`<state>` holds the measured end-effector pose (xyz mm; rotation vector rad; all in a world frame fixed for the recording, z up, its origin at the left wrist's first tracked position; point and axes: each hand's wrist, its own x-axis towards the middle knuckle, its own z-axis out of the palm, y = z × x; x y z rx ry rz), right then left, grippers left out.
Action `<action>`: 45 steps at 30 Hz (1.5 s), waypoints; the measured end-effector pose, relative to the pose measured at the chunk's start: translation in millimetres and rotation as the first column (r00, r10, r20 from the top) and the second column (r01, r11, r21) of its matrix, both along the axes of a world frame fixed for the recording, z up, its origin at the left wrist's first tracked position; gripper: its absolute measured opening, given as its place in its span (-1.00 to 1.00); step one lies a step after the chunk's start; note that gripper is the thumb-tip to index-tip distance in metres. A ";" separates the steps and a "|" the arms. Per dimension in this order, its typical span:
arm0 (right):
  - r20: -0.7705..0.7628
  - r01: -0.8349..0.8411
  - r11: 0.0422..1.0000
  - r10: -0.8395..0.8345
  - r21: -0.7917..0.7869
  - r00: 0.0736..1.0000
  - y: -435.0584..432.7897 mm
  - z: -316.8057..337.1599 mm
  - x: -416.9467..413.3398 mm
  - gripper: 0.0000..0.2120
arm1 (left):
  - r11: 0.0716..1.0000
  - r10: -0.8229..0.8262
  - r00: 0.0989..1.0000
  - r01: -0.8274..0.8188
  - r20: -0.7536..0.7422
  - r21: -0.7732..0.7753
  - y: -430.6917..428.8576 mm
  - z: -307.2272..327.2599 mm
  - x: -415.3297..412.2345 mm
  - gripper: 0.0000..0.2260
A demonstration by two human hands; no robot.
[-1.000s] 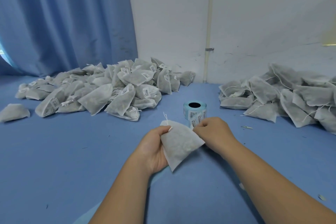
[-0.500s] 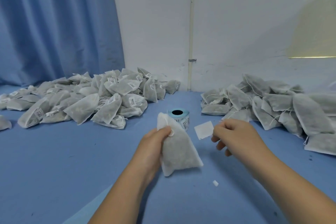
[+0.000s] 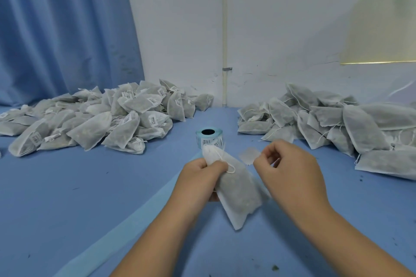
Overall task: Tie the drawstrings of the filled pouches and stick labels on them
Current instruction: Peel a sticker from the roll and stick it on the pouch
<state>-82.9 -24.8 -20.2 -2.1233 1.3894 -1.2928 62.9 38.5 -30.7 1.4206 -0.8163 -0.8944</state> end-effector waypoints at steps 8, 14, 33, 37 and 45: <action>-0.262 -0.130 0.934 0.040 -0.334 0.964 19.5 -7.2 11.8 -0.89 | 1.000 -0.023 0.999 0.022 0.025 0.015 -4.1 -5.0 -5.4 -0.82; -0.324 -0.182 0.896 0.046 -0.404 0.945 21.0 -13.3 14.1 -0.85 | 0.999 -0.042 0.999 0.042 0.017 0.000 -3.4 -3.4 -4.9 -0.83; -0.074 -0.193 0.959 0.182 -0.205 0.981 12.6 -12.7 11.1 -0.89 | 0.997 -0.074 0.991 0.075 -0.108 0.006 -3.4 -4.5 -3.7 -0.84; 0.131 -0.133 0.986 0.146 -0.103 0.981 3.6 -9.2 7.0 -0.87 | 0.998 -0.052 0.991 0.054 -0.119 0.015 -3.2 -4.7 -2.8 -0.88; -0.059 -0.062 0.930 0.044 -0.362 0.997 11.3 -9.1 7.6 -0.90 | 0.998 -0.053 0.995 0.054 -0.079 0.015 -2.7 -5.0 -4.4 -0.83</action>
